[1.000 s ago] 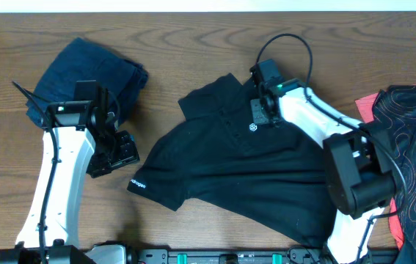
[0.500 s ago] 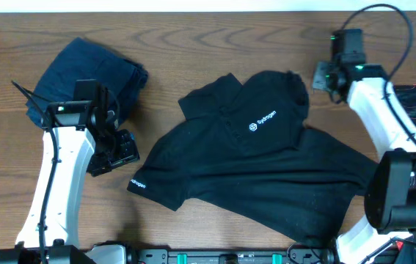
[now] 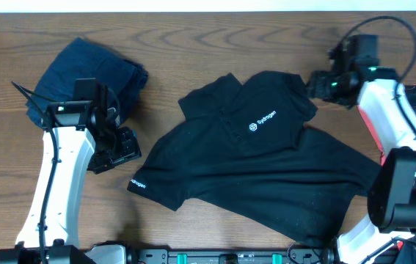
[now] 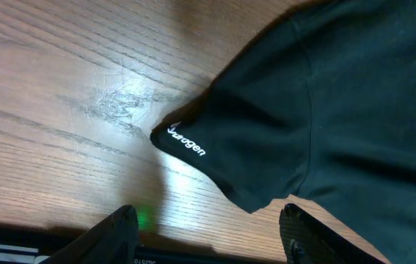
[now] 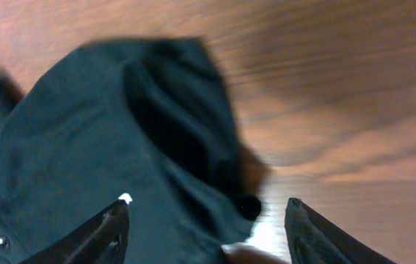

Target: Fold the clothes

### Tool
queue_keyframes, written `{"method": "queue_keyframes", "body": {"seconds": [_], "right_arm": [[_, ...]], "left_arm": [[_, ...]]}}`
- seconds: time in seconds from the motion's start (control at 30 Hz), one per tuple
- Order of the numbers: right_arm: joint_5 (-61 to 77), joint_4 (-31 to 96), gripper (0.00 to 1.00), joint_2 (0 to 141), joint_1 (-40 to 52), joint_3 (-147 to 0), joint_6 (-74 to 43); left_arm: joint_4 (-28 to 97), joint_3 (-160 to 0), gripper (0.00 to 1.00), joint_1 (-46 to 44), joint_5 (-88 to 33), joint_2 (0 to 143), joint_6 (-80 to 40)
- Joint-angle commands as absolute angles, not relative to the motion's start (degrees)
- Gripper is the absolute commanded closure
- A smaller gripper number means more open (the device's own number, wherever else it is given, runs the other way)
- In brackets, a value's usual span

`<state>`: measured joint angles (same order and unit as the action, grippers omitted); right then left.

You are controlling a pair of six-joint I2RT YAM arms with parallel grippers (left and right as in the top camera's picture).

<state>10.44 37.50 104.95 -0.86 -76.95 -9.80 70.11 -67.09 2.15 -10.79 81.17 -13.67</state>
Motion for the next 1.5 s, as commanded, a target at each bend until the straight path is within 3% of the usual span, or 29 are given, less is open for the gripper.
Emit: {"method": "queue_keyframes", "body": {"seconds": [0.0,0.2,0.3,0.33,0.43,0.53,0.7,0.73,0.8,0.83,0.9,1.13,1.17,1.3,1.47], "right_arm": [[4.03,35.97,0.32,105.89,2.44,-74.39,-8.01],[-1.56,31.64,0.32,109.84,3.6,-70.61,-8.25],[-1.69,29.67,0.35,112.22,3.07,-70.35,-8.27],[-1.69,28.75,0.41,112.79,2.98,-70.35,-8.27],[-2.61,25.82,0.96,113.6,2.37,-70.35,-8.71],[-9.47,25.04,0.99,113.45,0.82,-70.57,-13.41],[-7.66,27.77,0.99,112.53,-5.45,-72.27,-15.81],[-4.93,28.25,0.94,111.96,-6.61,-72.4,-15.64],[3.62,28.99,0.58,110.39,-9.04,-72.4,-12.53],[8.01,29.39,0.48,109.54,-10.04,-72.4,-10.63],[15.9,30.33,0.42,107.68,-11.79,-72.4,-7.51],[32.4,31.99,0.4,99.55,-14.72,-72.4,-2.5],[33.58,32.23,0.41,98.24,-14.7,-72.4,-2.5],[37.3,35.75,0.46,92.47,-14.09,-72.4,-2.96],[37.41,43.94,0.51,85.54,-13.04,-72.4,-3.4]], "left_arm": [[70.22,-67.02,0.36,2.17,-11.38,80.97,-13.61],[70.15,-67.02,0.36,2.17,-13.52,80.97,-12.99],[69.54,-67.02,0.36,1.89,-19.92,80.97,-6.81],[69.52,-67.02,0.36,1.56,-22.22,80.97,-4.36],[69.54,-67.02,0.36,-0.08,-25.91,80.97,-0.43],[69.45,-67.02,0.36,-2.31,-26.41,80.97,0.97],[67.79,-67.02,0.36,-8.29,-26.37,80.97,3.66],[66.85,-67.02,0.36,-9.5,-26.35,80.97,3.9],[64.31,-67.02,0.36,-11.64,-26.35,81.03,3.84],[62.96,-67.02,0.36,-12.62,-26.35,81.17,3.86],[59.94,-67.02,0.36,-14.28,-26.37,81.49,3.75],[47.75,-67.02,0.36,-19.09,-26.37,85.78,3.38],[45.6,-67.02,0.41,-19.62,-26.35,87.22,3.11],[36.4,-67.02,0.92,-21.85,-26.37,94.13,2.31],[24.64,-67.02,0.94,-24.1,-26.3,103.11,3.03]]}}
